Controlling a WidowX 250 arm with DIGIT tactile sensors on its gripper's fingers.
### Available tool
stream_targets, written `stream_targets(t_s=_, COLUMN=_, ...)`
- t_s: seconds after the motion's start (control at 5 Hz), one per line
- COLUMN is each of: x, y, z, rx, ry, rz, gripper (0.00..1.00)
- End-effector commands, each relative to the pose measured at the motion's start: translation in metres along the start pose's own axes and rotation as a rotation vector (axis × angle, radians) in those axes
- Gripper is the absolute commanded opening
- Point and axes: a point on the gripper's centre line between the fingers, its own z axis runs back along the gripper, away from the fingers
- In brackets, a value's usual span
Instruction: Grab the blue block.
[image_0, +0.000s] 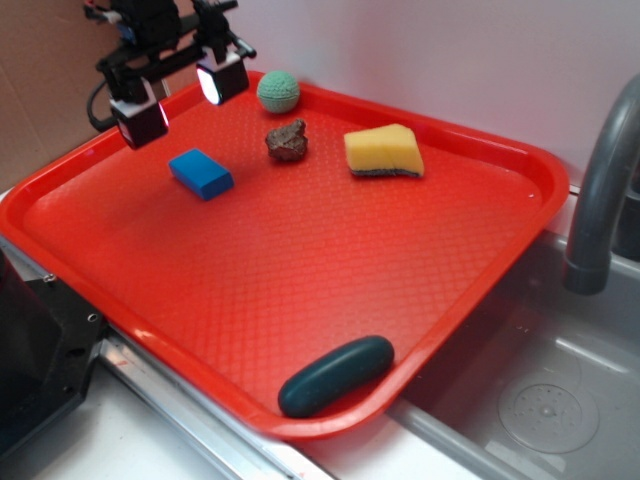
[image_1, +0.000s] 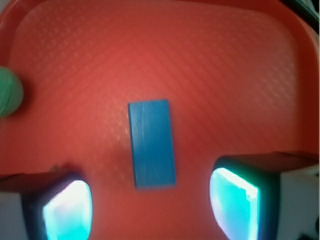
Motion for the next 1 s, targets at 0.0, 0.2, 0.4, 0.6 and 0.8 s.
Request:
stream_targets(t_s=0.0, x=0.01, y=0.004, z=-0.03, rx=0.008, ry=-0.086, rz=-0.026, gripper=1.0)
stream_targets(t_s=0.2, x=0.004, y=0.003, z=-0.044, rx=0.021, ry=-0.132, rz=-0.053, gripper=1.0)
stream_targets(t_s=0.4, x=0.005, y=0.004, z=-0.045, rx=0.028, ry=-0.132, rz=-0.048, gripper=1.0)
stream_targets(t_s=0.6, x=0.002, y=0.006, z=-0.044, rx=0.011, ry=-0.152, rz=-0.051, gripper=0.0)
stream_targets(t_s=0.8, x=0.003, y=0.006, z=-0.045, rx=0.011, ry=-0.155, rz=-0.041, gripper=0.0)
